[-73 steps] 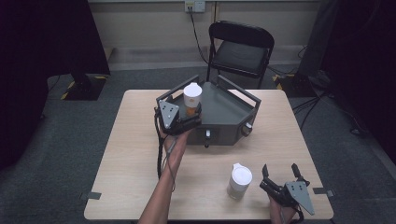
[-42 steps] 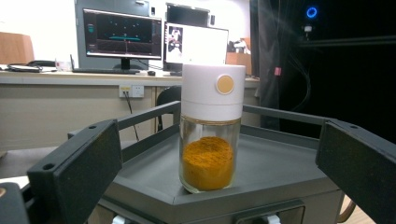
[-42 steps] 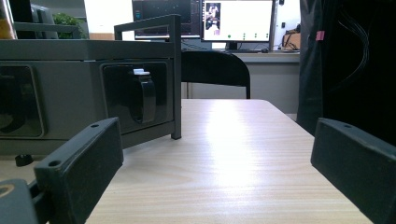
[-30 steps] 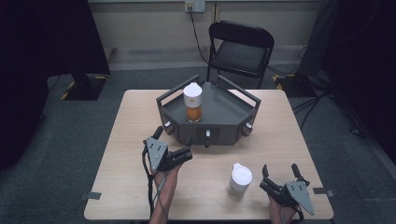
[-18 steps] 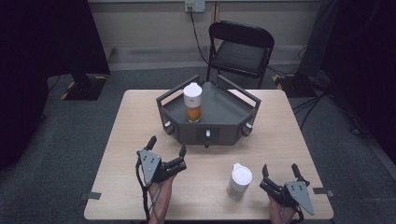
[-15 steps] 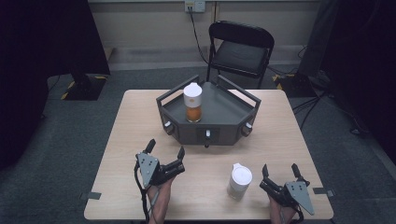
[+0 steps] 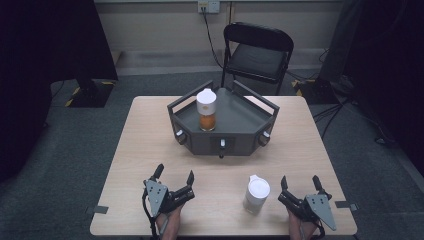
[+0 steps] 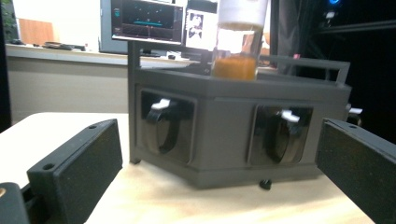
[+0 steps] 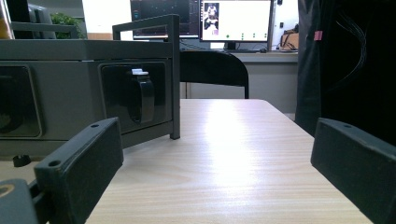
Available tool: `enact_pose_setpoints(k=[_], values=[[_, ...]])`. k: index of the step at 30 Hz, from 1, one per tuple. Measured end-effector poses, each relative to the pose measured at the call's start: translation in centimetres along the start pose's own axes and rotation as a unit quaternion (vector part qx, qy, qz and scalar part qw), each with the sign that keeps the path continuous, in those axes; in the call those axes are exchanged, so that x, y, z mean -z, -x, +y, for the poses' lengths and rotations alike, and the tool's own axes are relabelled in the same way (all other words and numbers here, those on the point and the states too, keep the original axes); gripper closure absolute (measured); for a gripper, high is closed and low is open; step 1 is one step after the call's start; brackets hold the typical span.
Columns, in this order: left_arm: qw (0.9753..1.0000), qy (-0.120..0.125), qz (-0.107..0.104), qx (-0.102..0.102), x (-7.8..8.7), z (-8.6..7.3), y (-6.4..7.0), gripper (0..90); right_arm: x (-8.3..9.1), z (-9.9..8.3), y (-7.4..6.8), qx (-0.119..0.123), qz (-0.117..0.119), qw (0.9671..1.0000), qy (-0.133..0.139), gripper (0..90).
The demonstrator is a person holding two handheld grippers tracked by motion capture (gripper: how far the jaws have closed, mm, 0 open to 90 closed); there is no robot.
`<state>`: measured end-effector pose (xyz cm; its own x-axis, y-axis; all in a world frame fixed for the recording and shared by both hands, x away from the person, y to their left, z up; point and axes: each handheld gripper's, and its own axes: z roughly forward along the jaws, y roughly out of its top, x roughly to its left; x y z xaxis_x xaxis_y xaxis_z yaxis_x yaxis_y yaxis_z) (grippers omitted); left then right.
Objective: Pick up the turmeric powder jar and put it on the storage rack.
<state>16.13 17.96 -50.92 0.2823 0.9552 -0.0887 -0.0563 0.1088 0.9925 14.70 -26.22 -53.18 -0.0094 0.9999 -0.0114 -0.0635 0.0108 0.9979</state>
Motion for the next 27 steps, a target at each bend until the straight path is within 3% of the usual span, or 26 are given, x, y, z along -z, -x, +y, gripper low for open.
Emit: enact_pose_setpoints(k=[6,12,20,27], values=[[0.9997,-0.012,0.016,-0.012,0.1,-1.0,-0.4,0.0,0.0,0.0,-0.1,0.0,-0.002,1.0,0.0,1.0],[0.9991,-0.006,0.031,-0.029,0.3,-2.0,0.1,0.0,0.0,0.0,-0.1,0.0,-0.003,1.0,0.0,1.0],[0.9981,-0.009,0.035,-0.051,0.2,-2.5,0.5,0.0,0.0,0.0,-0.1,0.0,-0.002,1.0,0.0,0.9],[0.9974,-0.011,0.051,-0.048,0.0,-2.5,1.1,0.1,0.0,0.0,-0.1,0.0,-0.002,1.0,0.0,0.9]])
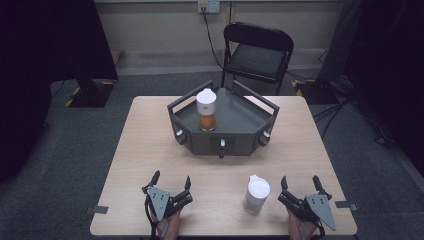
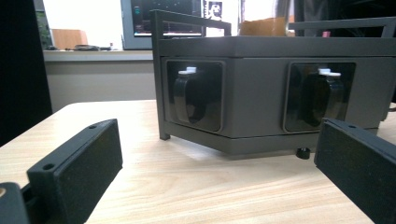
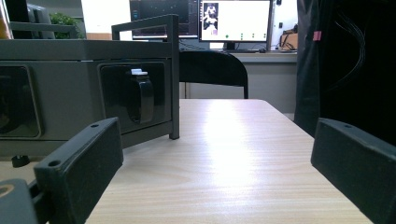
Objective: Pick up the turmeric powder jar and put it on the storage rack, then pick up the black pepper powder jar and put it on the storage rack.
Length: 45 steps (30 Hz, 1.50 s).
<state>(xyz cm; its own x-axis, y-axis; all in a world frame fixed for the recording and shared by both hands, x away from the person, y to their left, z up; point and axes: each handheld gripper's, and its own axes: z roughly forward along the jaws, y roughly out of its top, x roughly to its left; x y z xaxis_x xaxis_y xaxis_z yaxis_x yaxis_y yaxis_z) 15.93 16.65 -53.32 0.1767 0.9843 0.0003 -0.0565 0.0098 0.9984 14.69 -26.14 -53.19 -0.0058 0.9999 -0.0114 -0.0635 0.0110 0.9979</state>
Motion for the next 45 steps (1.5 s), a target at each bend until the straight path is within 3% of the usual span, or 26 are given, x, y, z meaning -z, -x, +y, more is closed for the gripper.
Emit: enact_pose_setpoints(k=[12,27,34,45], values=[[1.0,0.0,-0.001,0.0,0.0,0.0,0.0,0.0,0.0,-0.1,0.1,0.001,0.003,1.0,0.002,0.5],[1.0,0.0,0.001,0.0,0.0,0.0,0.0,0.0,0.6,0.4,1.1,-0.021,0.02,0.9994,0.017,0.0],[1.0,0.0,0.001,0.0,0.0,0.0,0.0,0.0,1.3,2.0,1.2,-0.019,0.039,0.9985,0.034,0.0],[1.0,0.0,0.001,0.0,0.0,0.0,0.0,0.0,2.3,4.3,1.1,-0.021,0.095,0.9943,0.044,0.9]])
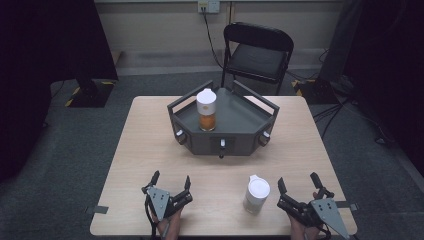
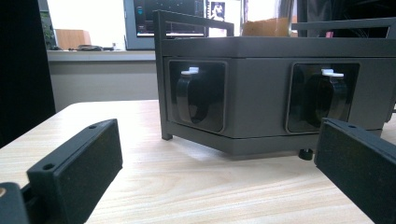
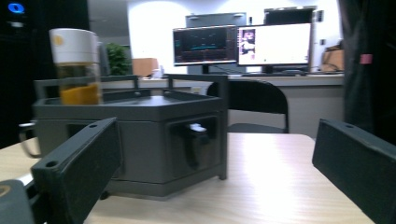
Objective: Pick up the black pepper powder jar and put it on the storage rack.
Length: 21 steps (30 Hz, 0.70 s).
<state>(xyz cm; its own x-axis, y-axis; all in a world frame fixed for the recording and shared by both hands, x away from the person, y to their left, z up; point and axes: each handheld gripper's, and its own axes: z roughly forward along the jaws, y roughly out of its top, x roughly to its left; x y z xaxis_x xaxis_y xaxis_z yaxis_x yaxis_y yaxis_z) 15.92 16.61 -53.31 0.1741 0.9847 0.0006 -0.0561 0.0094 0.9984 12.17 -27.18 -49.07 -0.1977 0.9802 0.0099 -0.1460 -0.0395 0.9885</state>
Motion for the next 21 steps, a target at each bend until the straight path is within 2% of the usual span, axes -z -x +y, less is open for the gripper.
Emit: enact_pose_setpoints(k=[8,11,16,21], values=[[1.0,0.0,-0.003,0.0,0.0,0.0,-0.1,0.1,0.1,0.9,-0.4,0.004,0.038,0.9993,0.003,1.0],[1.0,0.0,-0.003,0.0,0.0,0.0,-0.1,0.1,0.1,1.1,-0.4,-0.003,0.059,0.9982,0.009,1.0],[1.0,0.0,-0.002,0.0,0.0,0.0,-0.1,0.1,-0.1,1.5,-0.8,0.004,0.081,0.9967,0.009,0.3],[1.0,0.0,-0.002,0.0,0.0,0.0,-0.1,0.1,-0.5,1.4,-1.1,-0.012,0.099,0.9949,0.014,0.0]])
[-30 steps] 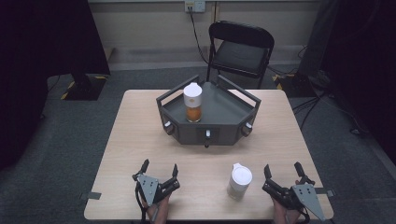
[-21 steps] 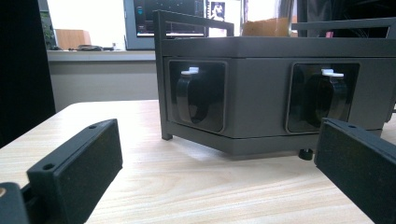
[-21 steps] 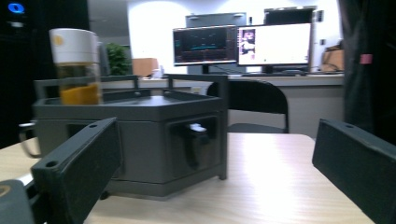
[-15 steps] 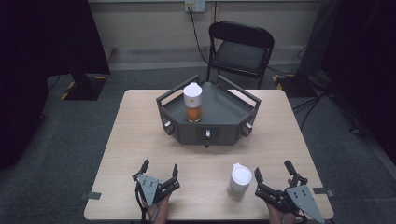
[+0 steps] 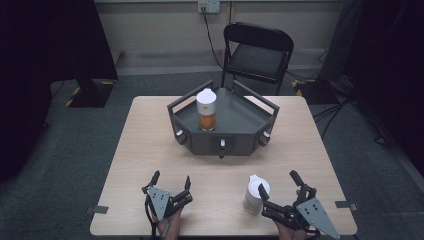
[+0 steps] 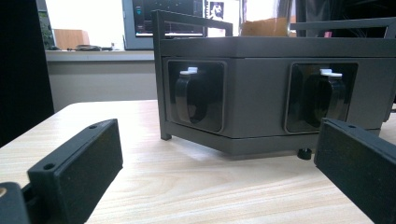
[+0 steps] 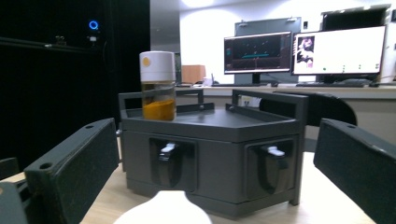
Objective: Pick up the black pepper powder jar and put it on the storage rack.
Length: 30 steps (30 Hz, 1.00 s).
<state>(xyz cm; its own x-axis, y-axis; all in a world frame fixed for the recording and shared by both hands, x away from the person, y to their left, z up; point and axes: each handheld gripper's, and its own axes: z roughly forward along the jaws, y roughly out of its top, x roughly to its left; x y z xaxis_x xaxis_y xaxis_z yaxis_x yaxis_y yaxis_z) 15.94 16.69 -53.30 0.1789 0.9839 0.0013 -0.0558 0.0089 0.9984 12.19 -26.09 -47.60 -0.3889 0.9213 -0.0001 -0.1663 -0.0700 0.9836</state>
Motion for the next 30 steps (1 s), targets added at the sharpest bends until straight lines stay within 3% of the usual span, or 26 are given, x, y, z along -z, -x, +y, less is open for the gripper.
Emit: enact_pose_setpoints(k=[10,13,30], values=[[1.0,0.0,0.0,0.0,0.0,0.0,0.0,0.2,-0.6,-0.3,-0.4,0.018,0.026,0.9993,-0.018,0.8],[1.0,0.0,0.0,0.0,0.0,0.0,0.0,0.2,-0.7,-0.6,-0.4,0.011,0.036,0.9991,-0.021,2.7],[1.0,0.0,-0.001,0.0,0.0,0.0,0.0,0.6,-1.0,-2.0,0.0,0.013,0.051,0.9968,-0.061,11.3]])
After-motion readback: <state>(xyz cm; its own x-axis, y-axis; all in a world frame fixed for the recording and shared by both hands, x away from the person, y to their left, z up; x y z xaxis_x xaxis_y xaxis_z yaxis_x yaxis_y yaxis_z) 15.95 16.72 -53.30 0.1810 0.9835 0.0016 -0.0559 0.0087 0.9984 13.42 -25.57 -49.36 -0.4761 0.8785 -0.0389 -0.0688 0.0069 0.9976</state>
